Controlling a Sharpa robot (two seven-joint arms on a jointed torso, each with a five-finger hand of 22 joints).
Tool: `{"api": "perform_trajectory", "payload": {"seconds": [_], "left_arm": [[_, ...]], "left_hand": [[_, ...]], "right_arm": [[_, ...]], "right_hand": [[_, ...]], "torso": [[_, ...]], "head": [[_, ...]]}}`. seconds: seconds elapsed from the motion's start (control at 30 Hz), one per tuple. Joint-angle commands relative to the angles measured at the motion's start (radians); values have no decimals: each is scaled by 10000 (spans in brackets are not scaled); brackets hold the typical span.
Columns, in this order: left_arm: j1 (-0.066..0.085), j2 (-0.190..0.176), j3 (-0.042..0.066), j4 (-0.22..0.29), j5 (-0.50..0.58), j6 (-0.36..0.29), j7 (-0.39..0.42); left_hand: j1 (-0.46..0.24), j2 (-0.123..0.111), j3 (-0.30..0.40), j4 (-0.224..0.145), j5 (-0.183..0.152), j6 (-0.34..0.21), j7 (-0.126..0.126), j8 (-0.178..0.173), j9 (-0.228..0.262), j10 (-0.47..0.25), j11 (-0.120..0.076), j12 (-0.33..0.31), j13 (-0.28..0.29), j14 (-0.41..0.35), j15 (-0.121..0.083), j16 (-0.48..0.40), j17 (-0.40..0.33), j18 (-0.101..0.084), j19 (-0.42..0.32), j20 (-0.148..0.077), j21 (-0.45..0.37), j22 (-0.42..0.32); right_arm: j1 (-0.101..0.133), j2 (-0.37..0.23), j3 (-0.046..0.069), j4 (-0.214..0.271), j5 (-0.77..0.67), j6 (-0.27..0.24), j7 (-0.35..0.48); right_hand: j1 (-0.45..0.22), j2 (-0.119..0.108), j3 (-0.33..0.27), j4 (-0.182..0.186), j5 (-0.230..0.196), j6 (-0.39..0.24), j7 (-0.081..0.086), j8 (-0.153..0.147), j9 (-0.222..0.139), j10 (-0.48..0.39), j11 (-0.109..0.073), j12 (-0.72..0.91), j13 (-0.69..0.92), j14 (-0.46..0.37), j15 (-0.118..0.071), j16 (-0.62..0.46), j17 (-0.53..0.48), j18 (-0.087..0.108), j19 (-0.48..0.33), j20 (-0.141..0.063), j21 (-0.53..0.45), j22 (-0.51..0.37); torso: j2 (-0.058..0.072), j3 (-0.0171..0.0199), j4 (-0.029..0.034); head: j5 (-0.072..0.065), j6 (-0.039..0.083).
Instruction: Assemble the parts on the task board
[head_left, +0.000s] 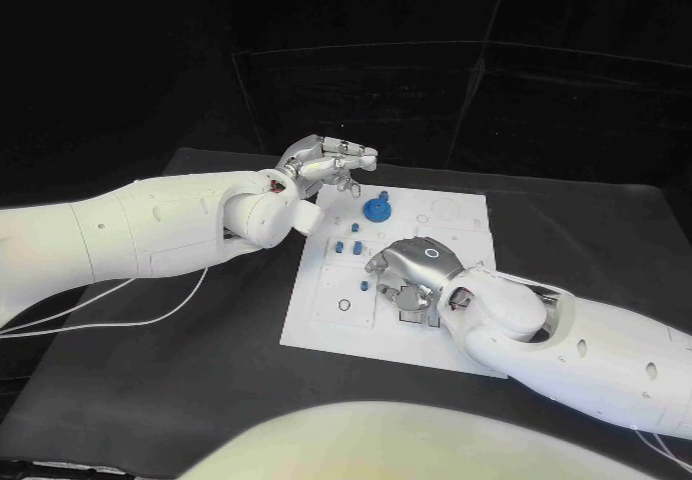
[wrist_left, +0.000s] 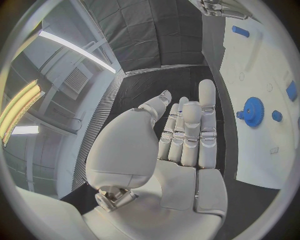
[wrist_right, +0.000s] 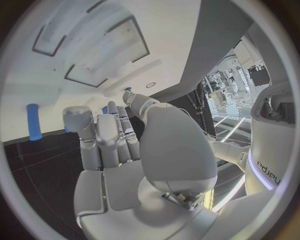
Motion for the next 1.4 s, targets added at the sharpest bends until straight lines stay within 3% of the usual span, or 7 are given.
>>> {"api": "perform_trajectory", "payload": {"seconds": [0.03, 0.17, 0.27, 0.33, 0.6, 1.0, 1.4], "left_arm": [[18, -13, 6, 5, 31, 172, -39], [18, -29, 5, 12, 31, 185, -49], [18, -36, 4, 15, 31, 190, -51], [18, -37, 4, 18, 31, 194, -52], [18, -26, 1, -2, 31, 200, -59], [18, -13, -4, -41, 31, 215, -67], [17, 22, -9, -79, 30, 240, -72]], "left_hand": [[65, 8, -64, 6, -15, -44, 3, 38, -15, -106, -1, 55, 14, -65, 0, -28, -7, 204, -74, -20, -63, -17], [67, 9, -66, 5, -15, -48, 3, 38, -16, -111, -1, 56, 14, -64, 1, -26, -3, 204, -74, -19, -65, -18], [67, 9, -66, 5, -15, -48, 3, 38, -16, -111, -1, 56, 14, -64, 1, -26, -3, 204, -74, -19, -65, -18], [67, 9, -66, 5, -15, -48, 3, 38, -16, -111, -1, 56, 14, -64, 1, -26, -3, 204, -74, -19, -65, -18], [67, 9, -66, 5, -15, -48, 3, 38, -16, -111, -1, 56, 14, -64, 1, -26, -3, 204, -74, -19, -65, -18], [67, 9, -66, 5, -15, -48, 3, 38, -16, -111, -1, 56, 14, -64, 1, -26, -3, 204, -74, -19, -65, -18], [67, 9, -66, 5, -15, -48, 3, 38, -16, -111, -1, 56, 14, -64, 1, -26, -3, 204, -74, -19, -65, -18]], "right_arm": [[146, -427, 37, 470, 282, -481, -171], [451, -998, 292, 843, 840, -65, -296], [745, -1328, 418, 867, 1190, 259, -319], [963, -1529, 472, 770, 1334, 555, -358], [1342, -1841, 537, 74, 1685, 1563, -420], [1395, -1707, 538, -75, 1826, 2887, -307], [1391, -1326, 527, -409, 1855, 2957, -149]], "right_hand": [[-151, -50, 54, 20, 61, 112, -18, 74, 12, 118, -15, 97, -17, 79, -67, 111, 51, 116, 116, -5, 89, 71], [-422, -219, -116, 157, 0, 41, -134, 22, -19, 124, -79, 191, -38, 130, -102, 205, 134, 102, 178, -29, 120, 127], [-793, -466, -624, 378, 627, -216, -295, -91, -53, -44, -194, 242, -59, 172, -189, 256, 158, 90, 246, -89, 129, 163], [-875, -513, -1129, 487, 662, -403, -373, -119, -59, -277, -242, 261, -70, 171, -234, 231, 104, 89, 257, -121, 75, 104], [176, -94, -3634, 1329, 444, -895, -845, -67, -35, -1476, -94, 539, -52, 34, -115, -86, -391, 157, 142, -33, -392, -465], [551, -33, -4000, 1748, 380, -868, -902, 2, -14, -1425, -145, 987, -38, -21, -150, -190, -581, 180, 119, -60, -529, -627], [1027, 668, -3629, 1635, 500, -155, -620, 330, 57, -179, -438, 1666, -45, 164, -375, -96, -521, 111, 428, -241, -301, -283]], "torso": [[-9, -12, -5], [-2, -7, -20], [-2, -14, -19], [1, -17, -15], [21, 8, 13], [7, 1, 3], [14, 2, 10]], "head": [[-74, 11], [-228, 108], [-369, 204], [-432, 248], [-609, 328], [-597, 296], [-615, 291]]}}
